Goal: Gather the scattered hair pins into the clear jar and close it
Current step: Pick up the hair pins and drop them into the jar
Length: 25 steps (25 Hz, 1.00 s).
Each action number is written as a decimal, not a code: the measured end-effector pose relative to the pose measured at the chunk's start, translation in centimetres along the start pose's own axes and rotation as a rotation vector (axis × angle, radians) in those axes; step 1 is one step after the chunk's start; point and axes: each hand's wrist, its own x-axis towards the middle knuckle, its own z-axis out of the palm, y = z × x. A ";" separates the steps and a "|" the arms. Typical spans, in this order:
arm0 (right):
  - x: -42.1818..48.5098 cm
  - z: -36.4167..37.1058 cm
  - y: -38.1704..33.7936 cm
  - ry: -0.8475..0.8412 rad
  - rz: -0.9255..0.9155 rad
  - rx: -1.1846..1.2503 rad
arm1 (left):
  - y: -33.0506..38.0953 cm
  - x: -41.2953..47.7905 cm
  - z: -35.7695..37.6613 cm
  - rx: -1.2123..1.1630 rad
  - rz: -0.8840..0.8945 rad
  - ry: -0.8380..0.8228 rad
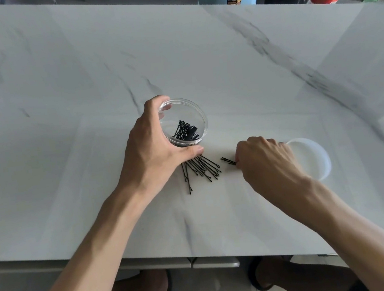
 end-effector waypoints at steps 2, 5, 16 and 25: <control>-0.1 0.3 -0.2 0.016 -0.043 -0.050 | 0.0 -0.1 0.0 -0.004 -0.001 0.000; 0.8 1.6 -0.3 0.143 -0.105 -0.097 | -0.1 -0.1 -0.1 -0.008 0.002 0.004; 3.8 1.9 2.6 0.238 -0.072 0.352 | -0.7 0.0 -1.0 -0.009 -0.012 0.020; 2.4 2.4 2.0 0.176 -0.083 0.020 | -0.5 -0.1 -0.9 -0.014 -0.011 0.012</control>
